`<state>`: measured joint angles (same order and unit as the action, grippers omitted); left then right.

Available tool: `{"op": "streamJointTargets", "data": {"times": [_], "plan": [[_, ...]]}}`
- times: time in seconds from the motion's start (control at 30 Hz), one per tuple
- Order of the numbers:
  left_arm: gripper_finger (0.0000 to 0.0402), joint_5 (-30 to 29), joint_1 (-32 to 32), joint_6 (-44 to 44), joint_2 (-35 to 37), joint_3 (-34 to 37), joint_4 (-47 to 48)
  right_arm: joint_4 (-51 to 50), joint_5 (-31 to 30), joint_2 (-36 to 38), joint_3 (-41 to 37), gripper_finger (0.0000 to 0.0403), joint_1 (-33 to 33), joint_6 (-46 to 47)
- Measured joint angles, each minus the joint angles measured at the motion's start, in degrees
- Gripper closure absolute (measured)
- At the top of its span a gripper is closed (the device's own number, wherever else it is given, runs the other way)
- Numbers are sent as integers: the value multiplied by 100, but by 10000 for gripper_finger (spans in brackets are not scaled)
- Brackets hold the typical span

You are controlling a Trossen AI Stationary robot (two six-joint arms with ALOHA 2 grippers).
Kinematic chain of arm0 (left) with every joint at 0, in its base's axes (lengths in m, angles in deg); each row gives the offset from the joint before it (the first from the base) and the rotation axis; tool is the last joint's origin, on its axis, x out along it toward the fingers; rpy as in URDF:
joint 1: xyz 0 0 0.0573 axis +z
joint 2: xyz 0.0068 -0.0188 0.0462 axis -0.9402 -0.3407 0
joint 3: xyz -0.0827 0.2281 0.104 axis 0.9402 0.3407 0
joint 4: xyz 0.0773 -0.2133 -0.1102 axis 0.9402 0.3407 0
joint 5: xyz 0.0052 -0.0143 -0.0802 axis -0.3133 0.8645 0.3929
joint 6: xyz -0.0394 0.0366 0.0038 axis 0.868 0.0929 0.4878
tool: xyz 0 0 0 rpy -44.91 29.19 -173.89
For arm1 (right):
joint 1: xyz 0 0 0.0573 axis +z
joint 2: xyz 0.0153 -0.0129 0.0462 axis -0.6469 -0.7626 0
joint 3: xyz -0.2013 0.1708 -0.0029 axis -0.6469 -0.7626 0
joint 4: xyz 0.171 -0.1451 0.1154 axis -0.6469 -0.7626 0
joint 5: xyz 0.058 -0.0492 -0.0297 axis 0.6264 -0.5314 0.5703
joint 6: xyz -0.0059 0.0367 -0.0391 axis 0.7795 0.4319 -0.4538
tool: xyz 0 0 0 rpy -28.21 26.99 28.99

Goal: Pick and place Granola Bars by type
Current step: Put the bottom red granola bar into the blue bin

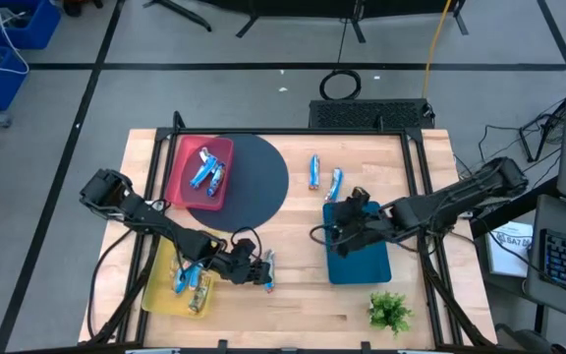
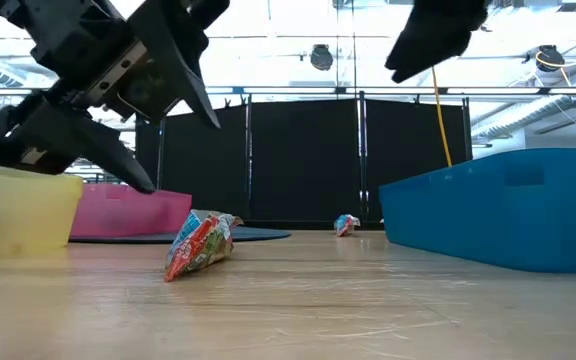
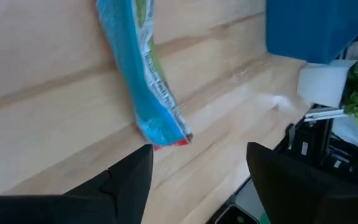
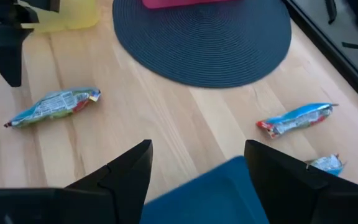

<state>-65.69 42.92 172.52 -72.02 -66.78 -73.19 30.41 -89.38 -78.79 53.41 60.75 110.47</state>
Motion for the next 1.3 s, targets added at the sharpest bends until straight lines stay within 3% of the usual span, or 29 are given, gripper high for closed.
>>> {"op": "streamJointTargets", "data": {"times": [0.13, 0.4, 0.77, 0.9, 1.07, 1.3], "plan": [[143, 310, 121, 160, 0, 0, 217, 158, -4, 424, -418, 156, 31, 31], [121, 307, 306, 428, -23, 0, 727, 552, -4, 712, -877, 156, 29, -3], [112, 710, 379, 708, -994, -16, -927, 614, -2, 714, -910, 160, 29, -268], [122, 832, 387, 836, -1132, -13, -1095, 593, 0, 714, -910, 161, 29, -278], [169, 938, 389, 1287, -1216, -15, -988, 610, -3, 714, -910, 161, 29, -280], [311, 659, 394, 1559, -1241, -4, -950, 634, -3, 714, -910, 161, 29, -328]]}}
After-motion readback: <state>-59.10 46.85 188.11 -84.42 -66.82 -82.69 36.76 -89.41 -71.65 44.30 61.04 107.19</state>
